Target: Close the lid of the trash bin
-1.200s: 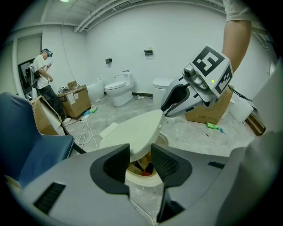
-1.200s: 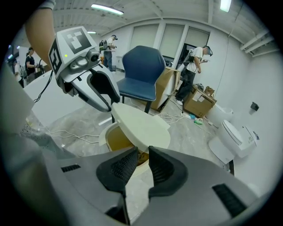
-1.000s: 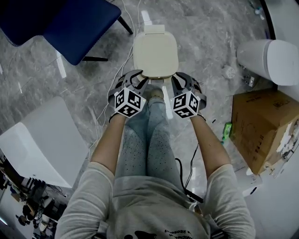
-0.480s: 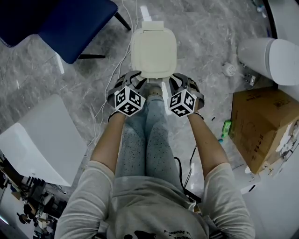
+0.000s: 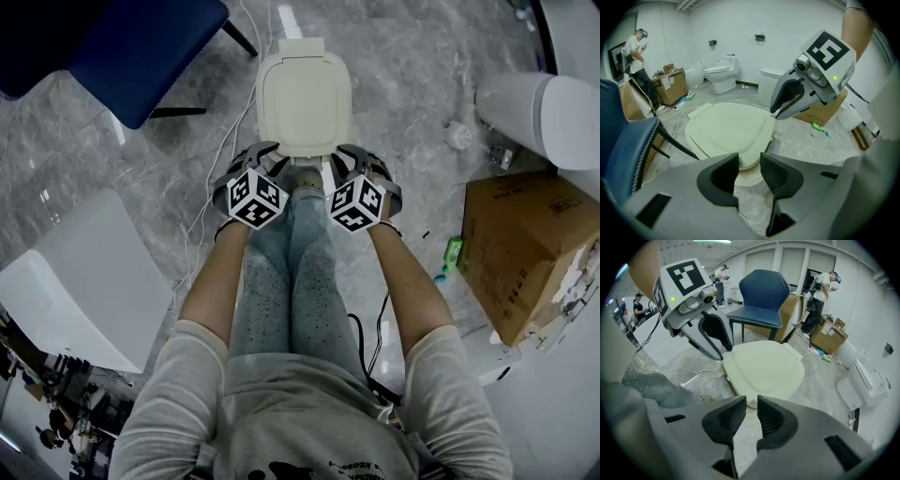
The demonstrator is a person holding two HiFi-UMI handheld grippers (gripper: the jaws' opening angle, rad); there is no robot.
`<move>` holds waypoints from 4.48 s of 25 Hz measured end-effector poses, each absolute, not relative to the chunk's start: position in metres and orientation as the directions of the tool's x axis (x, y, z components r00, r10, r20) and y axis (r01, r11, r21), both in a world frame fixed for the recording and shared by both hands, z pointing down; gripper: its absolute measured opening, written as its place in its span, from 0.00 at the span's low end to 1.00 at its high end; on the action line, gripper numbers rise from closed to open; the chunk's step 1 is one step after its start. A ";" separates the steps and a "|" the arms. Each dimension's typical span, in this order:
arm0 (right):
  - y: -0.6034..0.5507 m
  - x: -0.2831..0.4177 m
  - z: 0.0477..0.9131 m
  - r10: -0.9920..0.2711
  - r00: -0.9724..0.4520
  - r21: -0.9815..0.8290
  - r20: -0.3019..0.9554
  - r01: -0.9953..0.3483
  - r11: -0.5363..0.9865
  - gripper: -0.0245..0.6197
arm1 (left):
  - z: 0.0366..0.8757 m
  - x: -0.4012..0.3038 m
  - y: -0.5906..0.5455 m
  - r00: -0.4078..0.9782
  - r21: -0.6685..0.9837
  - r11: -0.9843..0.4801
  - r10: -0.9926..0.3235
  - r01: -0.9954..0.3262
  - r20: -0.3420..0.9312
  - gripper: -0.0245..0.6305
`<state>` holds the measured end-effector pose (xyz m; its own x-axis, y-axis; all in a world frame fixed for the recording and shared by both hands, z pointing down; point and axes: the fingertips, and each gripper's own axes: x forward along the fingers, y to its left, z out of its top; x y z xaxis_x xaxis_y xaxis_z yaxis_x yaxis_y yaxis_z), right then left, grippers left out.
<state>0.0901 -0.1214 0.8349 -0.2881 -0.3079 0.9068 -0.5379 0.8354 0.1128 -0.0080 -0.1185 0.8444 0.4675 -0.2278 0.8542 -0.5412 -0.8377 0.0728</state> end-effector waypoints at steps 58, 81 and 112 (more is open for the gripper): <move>-0.157 0.052 0.626 -0.420 -0.331 0.210 0.845 -0.518 0.829 0.10 | 0.634 0.002 -0.142 0.563 0.045 -0.857 -0.296 -0.513 0.772 0.07; -0.118 0.045 0.283 -0.836 -0.387 0.141 0.389 -0.872 0.470 0.09 | 0.289 -0.006 -0.129 0.544 -0.066 -0.597 -0.766 -0.799 0.343 0.07; -0.067 0.049 0.147 -0.916 -0.394 0.105 0.074 -0.911 0.400 0.09 | 0.143 -0.015 -0.072 0.542 -0.100 -0.543 -0.839 -0.834 0.034 0.07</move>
